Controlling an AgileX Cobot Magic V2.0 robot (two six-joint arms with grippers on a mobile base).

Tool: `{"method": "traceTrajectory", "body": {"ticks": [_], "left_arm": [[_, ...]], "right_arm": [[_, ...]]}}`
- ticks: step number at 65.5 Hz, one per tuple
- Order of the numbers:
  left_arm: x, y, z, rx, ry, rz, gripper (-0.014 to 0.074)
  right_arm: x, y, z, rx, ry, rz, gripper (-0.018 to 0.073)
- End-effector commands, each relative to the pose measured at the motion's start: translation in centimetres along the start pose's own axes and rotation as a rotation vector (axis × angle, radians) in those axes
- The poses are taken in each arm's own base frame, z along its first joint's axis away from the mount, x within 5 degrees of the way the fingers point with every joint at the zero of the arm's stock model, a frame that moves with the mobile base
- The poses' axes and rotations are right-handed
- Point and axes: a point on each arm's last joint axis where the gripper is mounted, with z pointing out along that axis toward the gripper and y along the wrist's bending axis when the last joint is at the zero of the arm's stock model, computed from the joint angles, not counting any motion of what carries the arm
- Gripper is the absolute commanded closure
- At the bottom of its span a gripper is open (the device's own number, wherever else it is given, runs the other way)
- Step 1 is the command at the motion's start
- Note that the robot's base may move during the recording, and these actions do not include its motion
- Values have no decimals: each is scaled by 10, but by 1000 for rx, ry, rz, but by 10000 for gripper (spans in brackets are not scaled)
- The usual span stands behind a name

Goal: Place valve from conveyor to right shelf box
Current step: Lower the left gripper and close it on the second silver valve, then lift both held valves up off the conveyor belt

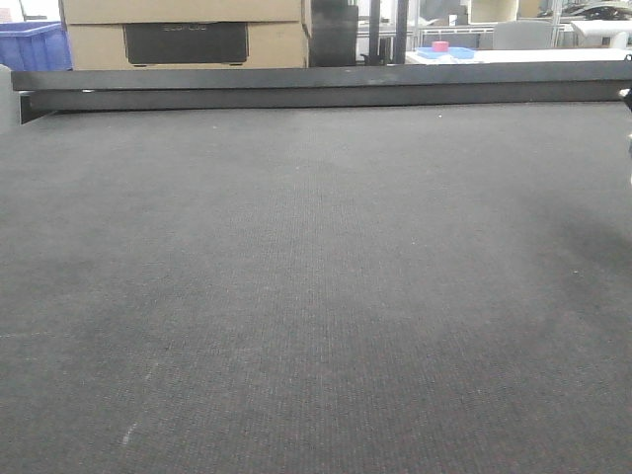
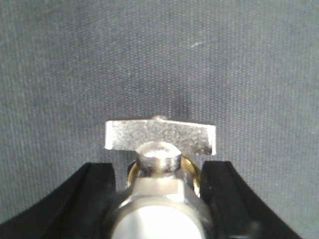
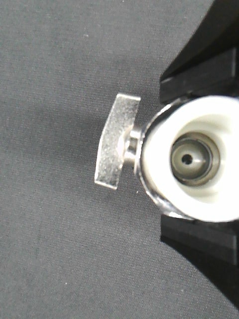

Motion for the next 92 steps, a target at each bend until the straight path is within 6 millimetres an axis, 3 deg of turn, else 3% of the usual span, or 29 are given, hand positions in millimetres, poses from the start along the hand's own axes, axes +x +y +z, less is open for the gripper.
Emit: {"method": "traceTrajectory", "body": {"ticks": [1,10,27,43,59,71,92], "left_arm": [[0,-4,-17,18,-44,-10,689],[2,-14,-40,15,-94,6,707],[17,-67,-117,15,-291,86,707],[51,-103,-197,44,-568,138,707],[93,-106,-263,56,-820,125,707],[107,-105,-282,55,-904,124,707],[106,-104,-282,49,-911,124,707]], "right_arm": [[-7,0,-7,12,-91,-10,712],[-12,-1,-8,23,-149,-11,712],[-22,-2,-13,30,-222,-13,712],[-48,0,-44,35,-348,-23,712],[-75,3,-87,39,-482,-37,712],[-87,5,-112,42,-568,-44,712],[-88,5,-115,43,-586,-44,712]]}}
